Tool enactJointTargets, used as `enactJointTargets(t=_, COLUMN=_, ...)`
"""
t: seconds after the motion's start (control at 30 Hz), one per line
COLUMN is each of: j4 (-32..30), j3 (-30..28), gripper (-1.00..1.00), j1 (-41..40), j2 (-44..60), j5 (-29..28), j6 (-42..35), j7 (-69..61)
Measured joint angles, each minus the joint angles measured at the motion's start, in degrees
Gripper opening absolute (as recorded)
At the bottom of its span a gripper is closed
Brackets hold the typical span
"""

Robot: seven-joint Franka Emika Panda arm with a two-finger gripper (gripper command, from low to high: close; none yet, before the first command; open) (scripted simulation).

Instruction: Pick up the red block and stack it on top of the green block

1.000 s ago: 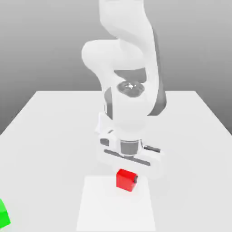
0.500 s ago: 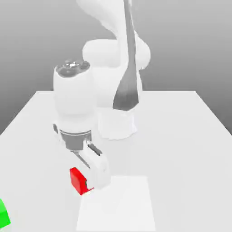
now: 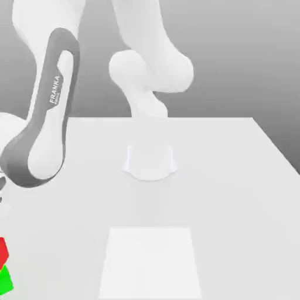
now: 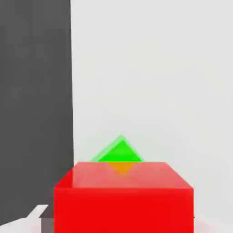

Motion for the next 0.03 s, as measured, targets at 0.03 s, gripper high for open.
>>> enactJointTargets(t=0.03, j4=0.0, j3=0.0, gripper=1.00, j1=0.0, j2=0.0, j5=0.0, j6=0.0, j7=0.0)
